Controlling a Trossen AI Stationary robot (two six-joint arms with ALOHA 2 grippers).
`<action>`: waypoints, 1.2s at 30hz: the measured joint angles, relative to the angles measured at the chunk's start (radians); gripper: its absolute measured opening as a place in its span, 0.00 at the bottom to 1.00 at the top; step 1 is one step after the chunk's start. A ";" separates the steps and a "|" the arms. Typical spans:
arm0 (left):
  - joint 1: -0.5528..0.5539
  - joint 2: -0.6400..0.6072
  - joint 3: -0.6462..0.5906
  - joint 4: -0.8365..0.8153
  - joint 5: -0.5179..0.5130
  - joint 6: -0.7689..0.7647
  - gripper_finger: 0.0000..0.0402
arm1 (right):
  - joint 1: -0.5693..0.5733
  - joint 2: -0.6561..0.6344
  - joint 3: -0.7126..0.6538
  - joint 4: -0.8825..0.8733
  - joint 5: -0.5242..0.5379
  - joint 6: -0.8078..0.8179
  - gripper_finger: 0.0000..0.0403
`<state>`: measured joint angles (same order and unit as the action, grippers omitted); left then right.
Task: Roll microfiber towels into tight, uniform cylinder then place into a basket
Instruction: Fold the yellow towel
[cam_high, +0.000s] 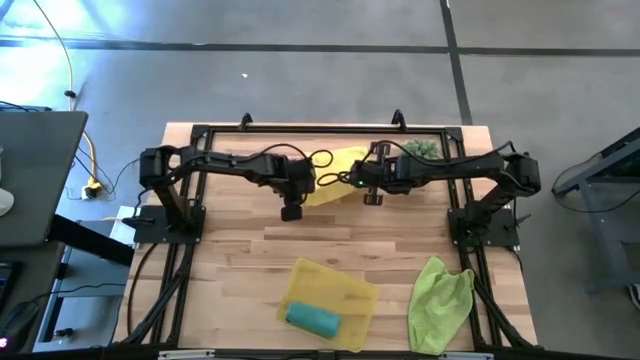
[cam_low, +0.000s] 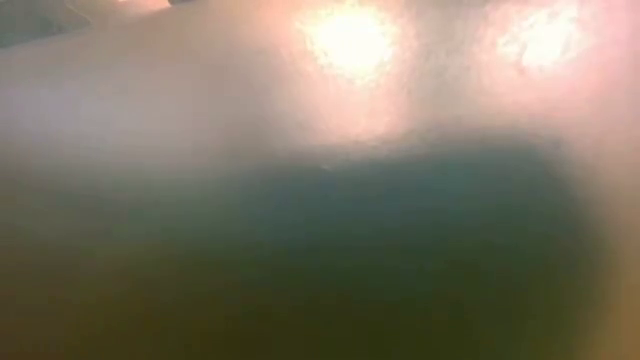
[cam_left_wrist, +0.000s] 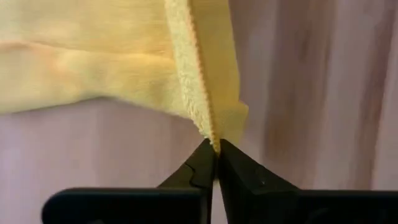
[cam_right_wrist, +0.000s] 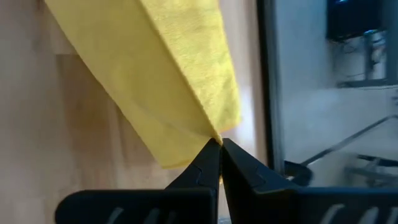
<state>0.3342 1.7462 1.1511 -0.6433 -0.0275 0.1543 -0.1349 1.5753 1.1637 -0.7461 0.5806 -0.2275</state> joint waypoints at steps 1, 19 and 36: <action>-0.001 -0.013 0.013 -0.030 -0.050 0.023 0.03 | 0.000 0.000 0.007 0.000 0.016 -0.012 0.00; -0.003 -0.222 0.429 -0.305 -0.834 0.439 0.01 | -0.035 -0.001 0.394 -0.019 0.444 -0.334 0.00; -0.068 -0.230 0.460 -0.540 -0.632 0.425 0.00 | -0.005 0.000 0.479 -0.195 0.106 -0.276 0.00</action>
<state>0.2667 1.5166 1.6108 -1.1828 -0.6591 0.5797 -0.1399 1.5750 1.6431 -0.9412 0.6863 -0.5040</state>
